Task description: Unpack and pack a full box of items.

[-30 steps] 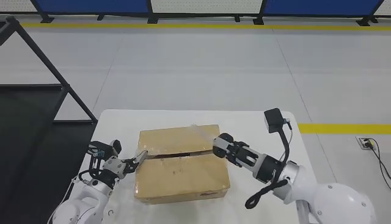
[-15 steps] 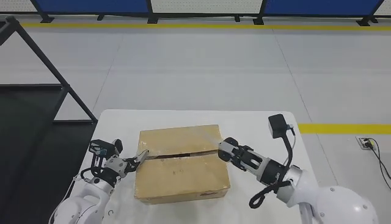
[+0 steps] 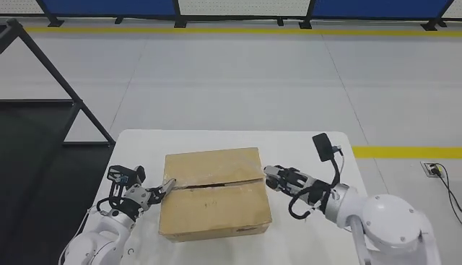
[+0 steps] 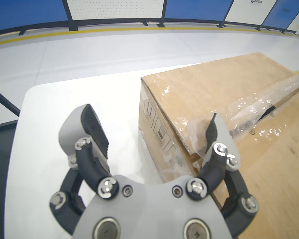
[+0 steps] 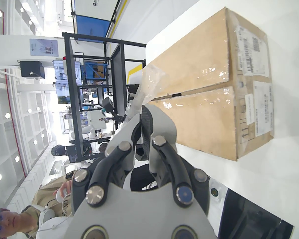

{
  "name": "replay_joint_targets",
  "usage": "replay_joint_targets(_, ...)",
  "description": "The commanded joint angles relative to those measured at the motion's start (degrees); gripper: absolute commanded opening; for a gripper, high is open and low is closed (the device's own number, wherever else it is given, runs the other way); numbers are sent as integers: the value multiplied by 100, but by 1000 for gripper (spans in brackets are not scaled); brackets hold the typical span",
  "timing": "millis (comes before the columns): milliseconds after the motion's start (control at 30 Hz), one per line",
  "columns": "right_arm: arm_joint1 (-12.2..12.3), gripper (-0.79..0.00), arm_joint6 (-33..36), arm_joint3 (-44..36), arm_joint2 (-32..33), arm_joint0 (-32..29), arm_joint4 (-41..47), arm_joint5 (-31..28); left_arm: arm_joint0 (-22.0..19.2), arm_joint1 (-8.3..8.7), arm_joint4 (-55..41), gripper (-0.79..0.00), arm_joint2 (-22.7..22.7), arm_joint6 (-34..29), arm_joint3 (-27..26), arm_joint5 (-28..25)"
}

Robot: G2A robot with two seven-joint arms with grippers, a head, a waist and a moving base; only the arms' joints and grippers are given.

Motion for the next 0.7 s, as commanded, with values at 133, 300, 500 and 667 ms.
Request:
replay_joint_targets(133,68,0,-236,14,54,60,-249,447,-7,-1,-10,0,10,-23,13,-6)
replay_joint_targets(300,117,0,-513,77,102,139,-463,822,-15,-3,-26,0,20,-25,27,-7)
replay_joint_targets(500,120,0,-1252,146,4,302,-667,1182,-18,-4,-47,0,15,-7,43,-1)
replay_joint_targets(667,95,0,-1486,133,-245,384,-213,476,-13,-5,-65,0,10,8,46,3)
